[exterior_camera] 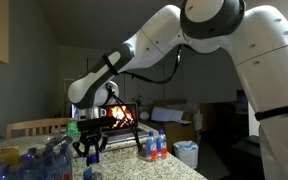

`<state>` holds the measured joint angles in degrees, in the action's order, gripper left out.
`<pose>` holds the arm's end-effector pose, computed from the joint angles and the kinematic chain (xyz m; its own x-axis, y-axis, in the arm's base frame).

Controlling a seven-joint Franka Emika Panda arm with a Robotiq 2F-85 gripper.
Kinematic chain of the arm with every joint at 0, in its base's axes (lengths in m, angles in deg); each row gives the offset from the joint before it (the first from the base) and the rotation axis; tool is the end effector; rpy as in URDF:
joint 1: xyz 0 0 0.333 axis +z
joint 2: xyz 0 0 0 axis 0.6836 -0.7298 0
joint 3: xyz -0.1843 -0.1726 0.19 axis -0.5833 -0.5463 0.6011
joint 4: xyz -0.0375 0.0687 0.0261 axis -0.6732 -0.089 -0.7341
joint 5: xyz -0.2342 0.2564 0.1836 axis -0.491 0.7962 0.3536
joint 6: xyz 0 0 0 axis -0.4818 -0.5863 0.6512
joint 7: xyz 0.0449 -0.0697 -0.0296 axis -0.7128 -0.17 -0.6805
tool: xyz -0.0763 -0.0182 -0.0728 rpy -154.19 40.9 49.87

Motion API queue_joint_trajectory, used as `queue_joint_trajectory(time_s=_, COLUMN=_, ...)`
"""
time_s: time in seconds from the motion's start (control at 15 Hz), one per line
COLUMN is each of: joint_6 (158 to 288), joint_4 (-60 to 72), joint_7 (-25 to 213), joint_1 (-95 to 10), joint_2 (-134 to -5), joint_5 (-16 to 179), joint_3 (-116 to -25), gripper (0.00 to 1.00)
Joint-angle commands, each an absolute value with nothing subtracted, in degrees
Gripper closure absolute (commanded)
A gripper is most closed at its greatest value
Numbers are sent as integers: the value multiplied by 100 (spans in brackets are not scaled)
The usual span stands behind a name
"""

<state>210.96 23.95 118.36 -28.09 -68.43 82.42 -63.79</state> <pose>0.5767 0.1844 0.3474 0.9835 -0.1759 -0.0433 -0.1744 -0.9840 0.0368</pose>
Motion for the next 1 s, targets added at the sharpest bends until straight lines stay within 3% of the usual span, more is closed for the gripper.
queue_joint_trajectory(time_s=0.0, joint_6=21035, joint_4=2510, joint_7=11945, joint_1=-2994, joint_2=-6653, joint_5=8478, joint_3=-6327, gripper=85)
queue_joint_trajectory(time_s=0.53, joint_6=21666, joint_4=3504, joint_7=12097, joint_1=-3527, joint_2=-5560, joint_5=9795, joint_3=-6435, gripper=85)
queue_joint_trajectory(time_s=0.73, joint_6=20918, joint_4=3424, joint_7=11788, joint_1=-3609, joint_2=-5233, joint_5=9214, joint_3=-6457, gripper=85)
queue_joint_trajectory(time_s=0.8, joint_6=21252, joint_4=3242, joint_7=11863, joint_1=-3610, joint_2=-5665, joint_5=9401, joint_3=-6411, gripper=65)
queue_joint_trajectory(time_s=0.93, joint_6=20964, joint_4=3262, joint_7=11860, joint_1=-3638, joint_2=-5454, joint_5=9283, joint_3=-6401, gripper=65)
